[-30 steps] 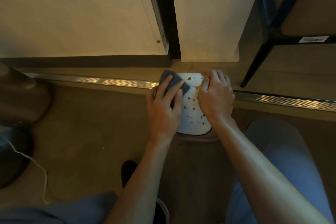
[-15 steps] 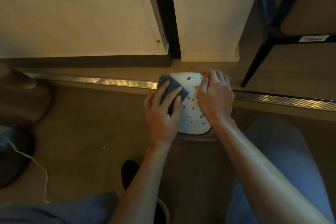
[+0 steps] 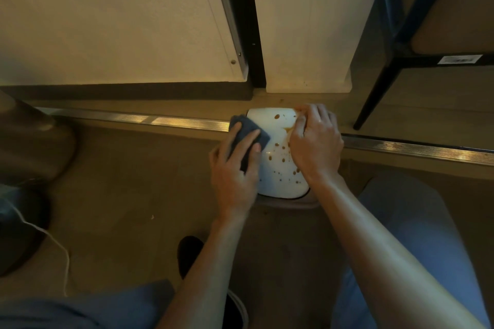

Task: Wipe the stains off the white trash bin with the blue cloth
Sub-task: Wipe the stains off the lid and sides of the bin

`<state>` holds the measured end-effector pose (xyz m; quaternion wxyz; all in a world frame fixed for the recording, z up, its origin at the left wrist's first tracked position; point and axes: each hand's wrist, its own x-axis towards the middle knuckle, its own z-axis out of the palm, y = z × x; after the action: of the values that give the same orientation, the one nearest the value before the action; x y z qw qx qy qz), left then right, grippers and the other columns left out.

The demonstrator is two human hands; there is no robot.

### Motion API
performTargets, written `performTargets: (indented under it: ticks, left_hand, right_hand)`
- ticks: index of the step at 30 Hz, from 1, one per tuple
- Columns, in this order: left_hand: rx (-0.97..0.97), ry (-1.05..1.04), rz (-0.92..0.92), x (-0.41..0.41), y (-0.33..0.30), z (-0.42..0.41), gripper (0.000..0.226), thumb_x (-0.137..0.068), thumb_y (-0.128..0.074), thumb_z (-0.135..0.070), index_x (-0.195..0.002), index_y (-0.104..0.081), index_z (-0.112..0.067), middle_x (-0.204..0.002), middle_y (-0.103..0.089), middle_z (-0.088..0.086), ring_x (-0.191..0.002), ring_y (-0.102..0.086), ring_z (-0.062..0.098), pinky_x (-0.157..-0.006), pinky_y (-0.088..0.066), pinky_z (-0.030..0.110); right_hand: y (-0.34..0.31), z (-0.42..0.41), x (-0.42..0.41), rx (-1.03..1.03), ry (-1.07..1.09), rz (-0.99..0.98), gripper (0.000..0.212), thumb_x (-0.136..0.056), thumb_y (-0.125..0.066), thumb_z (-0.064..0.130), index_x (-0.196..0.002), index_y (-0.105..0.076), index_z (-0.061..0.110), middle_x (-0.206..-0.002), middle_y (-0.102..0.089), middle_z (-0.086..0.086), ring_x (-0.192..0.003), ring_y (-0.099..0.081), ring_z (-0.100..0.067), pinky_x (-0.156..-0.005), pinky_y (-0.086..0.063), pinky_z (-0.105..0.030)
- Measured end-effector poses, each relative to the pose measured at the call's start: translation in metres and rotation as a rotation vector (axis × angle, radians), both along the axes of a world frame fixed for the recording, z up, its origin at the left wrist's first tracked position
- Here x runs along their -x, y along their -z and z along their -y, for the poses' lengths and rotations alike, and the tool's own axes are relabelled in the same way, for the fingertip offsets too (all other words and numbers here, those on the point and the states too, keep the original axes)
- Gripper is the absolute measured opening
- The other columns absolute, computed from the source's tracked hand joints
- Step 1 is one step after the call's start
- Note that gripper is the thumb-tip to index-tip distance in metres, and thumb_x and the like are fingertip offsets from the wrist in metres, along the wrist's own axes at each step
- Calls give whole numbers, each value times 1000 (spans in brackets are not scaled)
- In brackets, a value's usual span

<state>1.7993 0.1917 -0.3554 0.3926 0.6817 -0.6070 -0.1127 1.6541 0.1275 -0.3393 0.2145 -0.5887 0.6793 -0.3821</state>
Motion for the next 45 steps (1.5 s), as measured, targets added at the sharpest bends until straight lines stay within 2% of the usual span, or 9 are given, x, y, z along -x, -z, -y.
performTargets:
  ticks: [5, 7, 14, 21, 27, 30, 34, 39, 45]
  left_hand:
    - [-145, -42, -244, -12, -21, 46, 29, -104, -55, -43, -126, -68, -31, -125, -65, -12, -116, -59, 3, -101, -53, 40]
    - [-162, -32, -237, -8, -31, 67, 28, -104, -54, -40, -123, -71, -29, -117, -69, -14, -109, -61, 2, -98, -54, 40]
    - [-45, 40, -9, 0, -3, 11, 32, -103, -52, -44, -134, -59, -44, -155, -44, -16, -136, -37, 15, -102, -29, 13]
    - [-276, 69, -130, -11, -27, 76, 35, -108, -39, -46, -132, -62, -36, -127, -62, -15, -116, -58, 10, -99, -51, 45]
    - [-86, 106, 96, -1, -6, 23, 38, -108, -40, -46, -145, -47, -50, -162, -32, -19, -137, -20, -3, -110, -30, 28]
    - [-152, 65, -90, -15, -5, 18, 40, -105, -36, -54, -145, -42, -57, -159, -34, -19, -140, -29, 3, -107, -33, 24]
    - [-252, 17, -180, -16, -20, 65, 34, -108, -39, -45, -129, -64, -34, -128, -61, -13, -118, -56, 12, -101, -51, 45]
    - [-132, 144, 121, 1, -17, 51, 35, -107, -40, -44, -137, -58, -42, -152, -47, -16, -137, -38, 18, -108, -34, 33]
    - [-167, 77, 19, -21, -17, 46, 32, -106, -48, -44, -134, -62, -43, -150, -50, -16, -132, -37, 14, -103, -36, 24]
  right_hand:
    - [0, 1, 0, 2, -4, 4, 35, -101, -37, 32, -120, -64, 22, -120, -63, 4, -118, -53, -16, -95, -48, -41]
    - [0, 1, 0, 0, -3, 0, 35, -101, -37, 31, -120, -64, 23, -121, -63, 4, -118, -52, -16, -94, -47, -40]
    - [1, 1, 0, 5, 7, -1, 35, -101, -35, 32, -118, -63, 22, -119, -62, 3, -116, -53, -15, -93, -49, -41]
    - [-1, 0, 0, 5, 2, 12, 32, -101, -38, 29, -119, -64, 22, -119, -63, 4, -118, -53, -16, -94, -49, -42]
    - [-1, -1, 0, 3, -12, 3, 33, -102, -38, 30, -121, -63, 22, -121, -62, 4, -119, -52, -15, -95, -47, -40]
    - [-1, -2, 0, 5, -16, 7, 34, -102, -37, 31, -121, -63, 21, -120, -62, 3, -118, -52, -15, -94, -46, -37]
    - [-2, -1, -1, -3, -11, -3, 32, -102, -39, 29, -122, -64, 21, -122, -62, 3, -119, -52, -16, -95, -46, -39]
    - [-1, 0, 0, 12, 5, -15, 33, -103, -38, 28, -121, -64, 21, -120, -63, 4, -117, -53, -15, -93, -48, -39]
    - [3, 1, 0, 25, -4, -22, 34, -101, -37, 32, -120, -64, 22, -119, -63, 4, -116, -53, -14, -90, -41, -31]
